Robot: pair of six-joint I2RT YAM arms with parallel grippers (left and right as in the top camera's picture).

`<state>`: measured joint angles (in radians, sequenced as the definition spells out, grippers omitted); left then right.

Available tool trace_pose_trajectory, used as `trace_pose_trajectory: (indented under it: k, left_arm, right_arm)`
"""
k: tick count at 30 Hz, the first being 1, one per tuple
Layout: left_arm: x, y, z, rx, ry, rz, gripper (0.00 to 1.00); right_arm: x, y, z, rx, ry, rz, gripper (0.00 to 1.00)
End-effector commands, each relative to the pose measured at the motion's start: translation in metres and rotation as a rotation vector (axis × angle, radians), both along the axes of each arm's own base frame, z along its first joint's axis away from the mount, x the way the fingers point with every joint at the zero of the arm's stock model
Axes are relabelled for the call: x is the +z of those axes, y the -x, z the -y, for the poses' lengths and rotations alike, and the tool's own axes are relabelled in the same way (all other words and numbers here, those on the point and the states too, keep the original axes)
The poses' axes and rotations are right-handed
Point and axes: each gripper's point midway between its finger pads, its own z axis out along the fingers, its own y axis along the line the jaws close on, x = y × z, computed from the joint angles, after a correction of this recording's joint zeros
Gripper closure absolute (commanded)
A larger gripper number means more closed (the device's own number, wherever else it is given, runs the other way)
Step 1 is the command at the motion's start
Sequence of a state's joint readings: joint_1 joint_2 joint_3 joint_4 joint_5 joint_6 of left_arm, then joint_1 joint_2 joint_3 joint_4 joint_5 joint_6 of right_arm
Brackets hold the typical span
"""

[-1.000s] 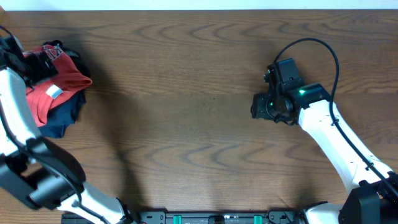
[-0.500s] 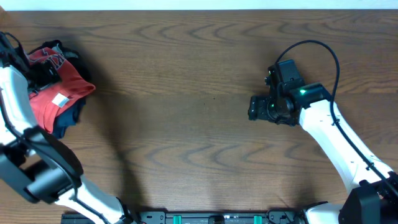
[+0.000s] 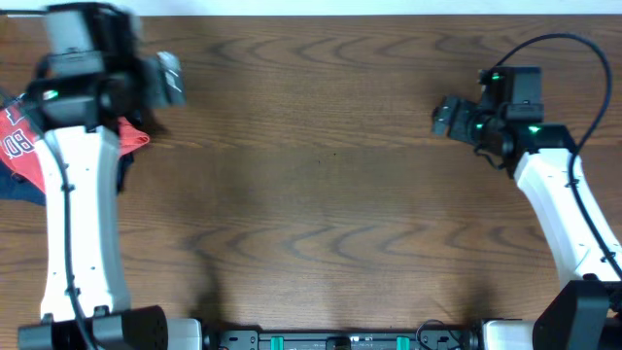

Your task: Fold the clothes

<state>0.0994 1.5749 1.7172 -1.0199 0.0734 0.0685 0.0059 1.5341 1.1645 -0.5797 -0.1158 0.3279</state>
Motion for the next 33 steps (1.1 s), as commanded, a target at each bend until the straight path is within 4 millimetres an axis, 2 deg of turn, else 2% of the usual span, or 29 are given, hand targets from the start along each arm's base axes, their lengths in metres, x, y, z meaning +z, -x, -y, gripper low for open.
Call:
trace_pose_trajectory:
  k: [1,4,7,9,12,17,21,26,33]
  left_arm:
    - [-0.027,0.025,0.010,-0.035,0.000,-0.162,0.02]
    - [-0.040,0.061,0.014,-0.016,0.025,-0.317,0.02]
    - [-0.048,0.092,0.015,0.016,0.048,-0.446,0.02]
    - [-0.051,0.106,0.016,0.021,0.054,-0.500,0.02]
    - [-0.051,0.116,0.017,0.026,0.055,-0.487,0.02]
    - [-0.040,0.131,0.019,0.015,0.040,-0.292,0.02]
    - [-0.027,0.142,0.025,0.002,0.031,-0.025,0.02]
    - [-0.005,0.152,0.026,0.029,0.046,0.262,0.02]
    - [0.006,0.188,0.028,0.027,0.042,0.340,0.02]
  right_arm:
    - [0.009,0.007,0.016,0.066,0.083,0.007,0.01]
    - [0.011,0.022,0.025,0.041,0.109,-0.034,0.01]
    - [0.022,0.036,0.030,0.020,0.138,-0.037,0.01]
    - [0.031,0.046,0.030,0.004,0.133,-0.030,0.01]
    - [0.039,0.063,0.030,-0.009,0.129,-0.014,0.01]
    - [0.040,0.095,0.029,-0.019,0.133,0.068,0.01]
    - [0.039,0.118,0.027,-0.025,0.155,0.202,0.01]
    - [0.028,0.144,0.026,-0.028,0.154,0.256,0.01]
    - [0.000,0.173,0.026,-0.020,0.154,0.137,0.01]
